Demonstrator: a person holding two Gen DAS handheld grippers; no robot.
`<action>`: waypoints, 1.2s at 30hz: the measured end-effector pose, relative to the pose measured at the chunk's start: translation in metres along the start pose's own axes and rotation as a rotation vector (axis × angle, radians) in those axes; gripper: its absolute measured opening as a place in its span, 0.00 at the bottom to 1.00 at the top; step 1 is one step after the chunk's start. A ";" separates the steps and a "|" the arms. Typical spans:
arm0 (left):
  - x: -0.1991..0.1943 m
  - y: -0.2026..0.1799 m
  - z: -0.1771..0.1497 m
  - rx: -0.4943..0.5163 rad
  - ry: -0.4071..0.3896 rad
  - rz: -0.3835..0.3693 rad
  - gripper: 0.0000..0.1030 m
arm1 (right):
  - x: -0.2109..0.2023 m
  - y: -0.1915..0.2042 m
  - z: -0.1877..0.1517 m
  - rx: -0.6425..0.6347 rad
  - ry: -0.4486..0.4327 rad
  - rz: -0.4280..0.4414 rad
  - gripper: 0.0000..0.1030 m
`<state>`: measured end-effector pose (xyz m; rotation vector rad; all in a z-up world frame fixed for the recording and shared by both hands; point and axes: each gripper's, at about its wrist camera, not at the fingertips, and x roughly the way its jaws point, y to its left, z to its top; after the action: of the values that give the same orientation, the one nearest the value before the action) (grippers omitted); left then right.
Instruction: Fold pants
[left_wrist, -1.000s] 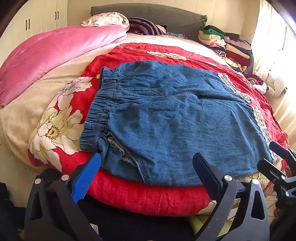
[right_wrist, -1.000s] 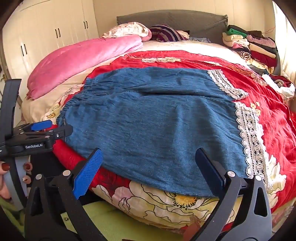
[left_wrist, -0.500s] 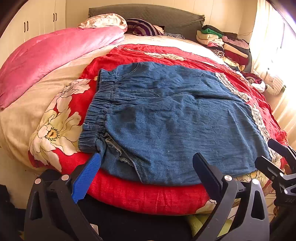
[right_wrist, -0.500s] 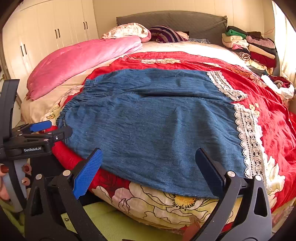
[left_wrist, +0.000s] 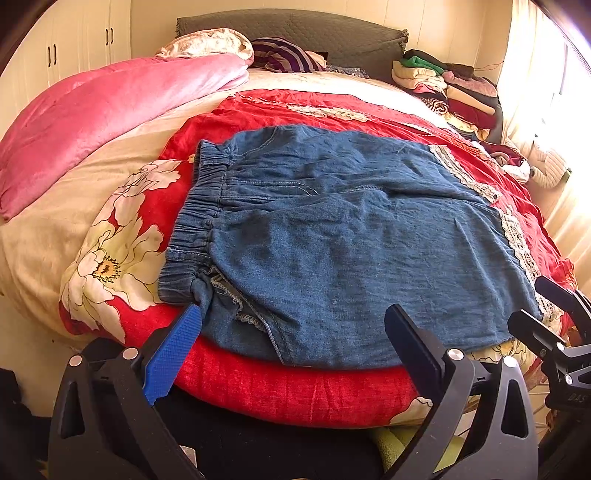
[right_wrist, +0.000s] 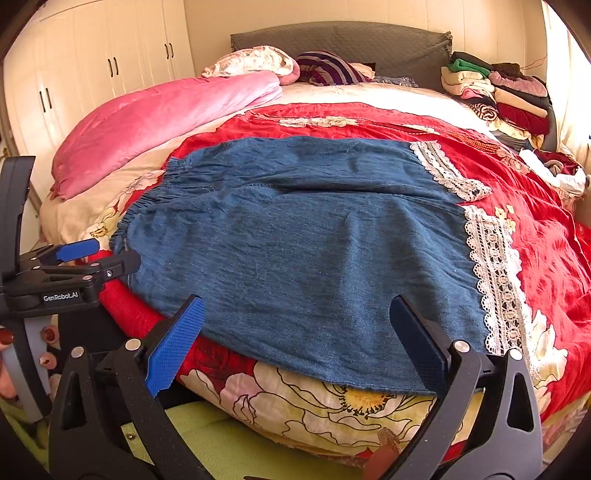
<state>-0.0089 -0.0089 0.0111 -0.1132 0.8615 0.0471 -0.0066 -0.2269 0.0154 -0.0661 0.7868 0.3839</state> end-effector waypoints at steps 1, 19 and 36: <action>0.000 0.000 0.000 0.001 0.000 0.000 0.96 | 0.000 0.000 0.000 0.000 -0.001 -0.001 0.92; -0.002 -0.002 0.001 0.005 -0.002 0.004 0.96 | -0.002 -0.002 0.000 -0.003 -0.008 -0.006 0.92; -0.002 -0.002 0.002 0.006 0.002 0.000 0.96 | -0.001 -0.002 0.002 -0.015 -0.013 -0.015 0.92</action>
<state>-0.0086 -0.0106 0.0138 -0.1075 0.8638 0.0446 -0.0052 -0.2288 0.0174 -0.0835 0.7701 0.3761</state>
